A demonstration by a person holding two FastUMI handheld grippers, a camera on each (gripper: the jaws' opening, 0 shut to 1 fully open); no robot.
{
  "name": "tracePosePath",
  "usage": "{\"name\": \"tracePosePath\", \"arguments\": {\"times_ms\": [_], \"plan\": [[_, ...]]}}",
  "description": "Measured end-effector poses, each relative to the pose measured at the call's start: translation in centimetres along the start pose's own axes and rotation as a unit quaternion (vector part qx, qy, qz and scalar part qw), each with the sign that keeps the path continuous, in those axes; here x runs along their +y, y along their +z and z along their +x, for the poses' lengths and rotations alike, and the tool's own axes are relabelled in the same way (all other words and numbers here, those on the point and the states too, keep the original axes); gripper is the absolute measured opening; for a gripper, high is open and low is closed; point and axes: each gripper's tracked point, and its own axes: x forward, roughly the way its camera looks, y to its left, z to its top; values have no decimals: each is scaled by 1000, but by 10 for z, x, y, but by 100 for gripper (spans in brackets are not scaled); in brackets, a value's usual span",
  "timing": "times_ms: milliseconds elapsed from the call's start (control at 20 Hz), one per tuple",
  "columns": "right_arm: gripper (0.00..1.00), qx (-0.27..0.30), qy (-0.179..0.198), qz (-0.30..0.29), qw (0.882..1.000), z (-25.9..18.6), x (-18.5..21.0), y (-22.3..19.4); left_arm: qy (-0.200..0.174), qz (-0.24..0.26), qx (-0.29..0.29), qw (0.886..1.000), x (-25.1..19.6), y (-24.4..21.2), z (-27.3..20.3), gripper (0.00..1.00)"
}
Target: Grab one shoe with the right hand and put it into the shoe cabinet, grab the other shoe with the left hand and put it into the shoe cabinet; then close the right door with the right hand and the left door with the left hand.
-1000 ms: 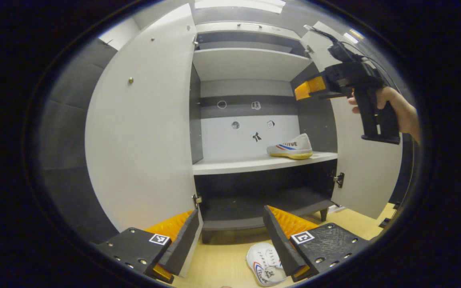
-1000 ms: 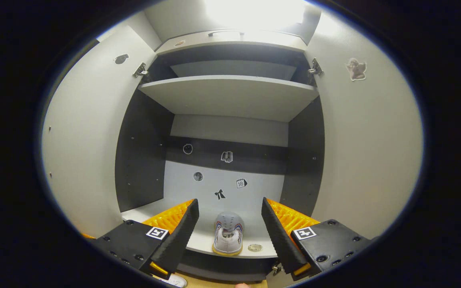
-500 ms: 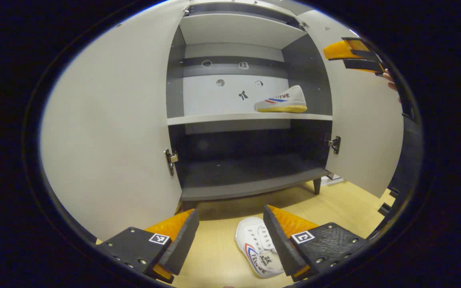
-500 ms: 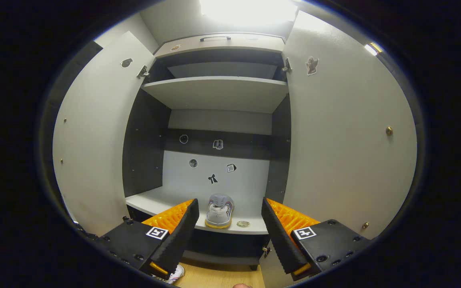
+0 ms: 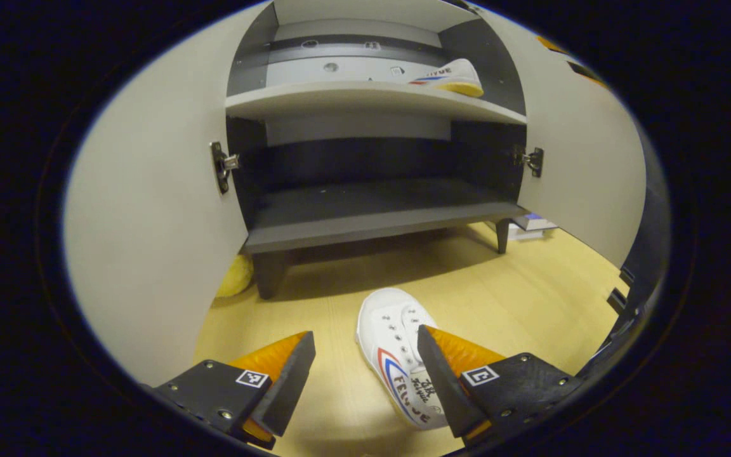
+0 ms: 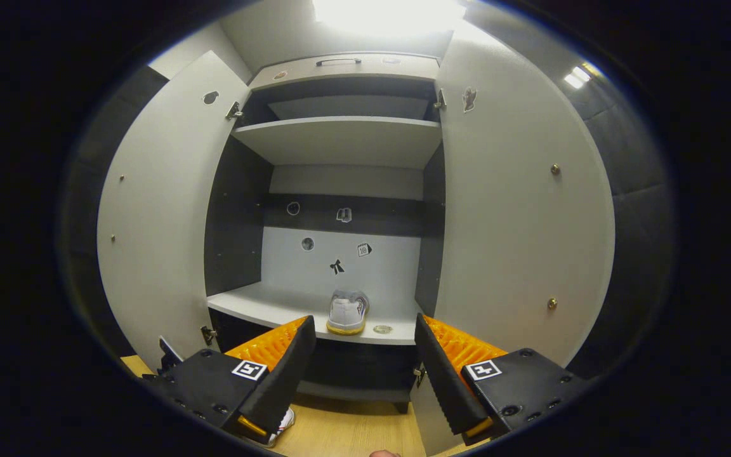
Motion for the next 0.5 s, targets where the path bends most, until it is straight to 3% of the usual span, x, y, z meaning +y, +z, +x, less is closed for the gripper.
{"name": "tracePosePath", "arguments": {"times_ms": [250, 500], "plan": [[98, 31, -4, 22, 999, -5, -4, -17, -2, -16, 49, 999, 1, -27, 16, 94], [98, 45, -2, 7, 999, -10, 0, -25, -10, -17, 80, 997, -1, -45, 29, 94]]}}
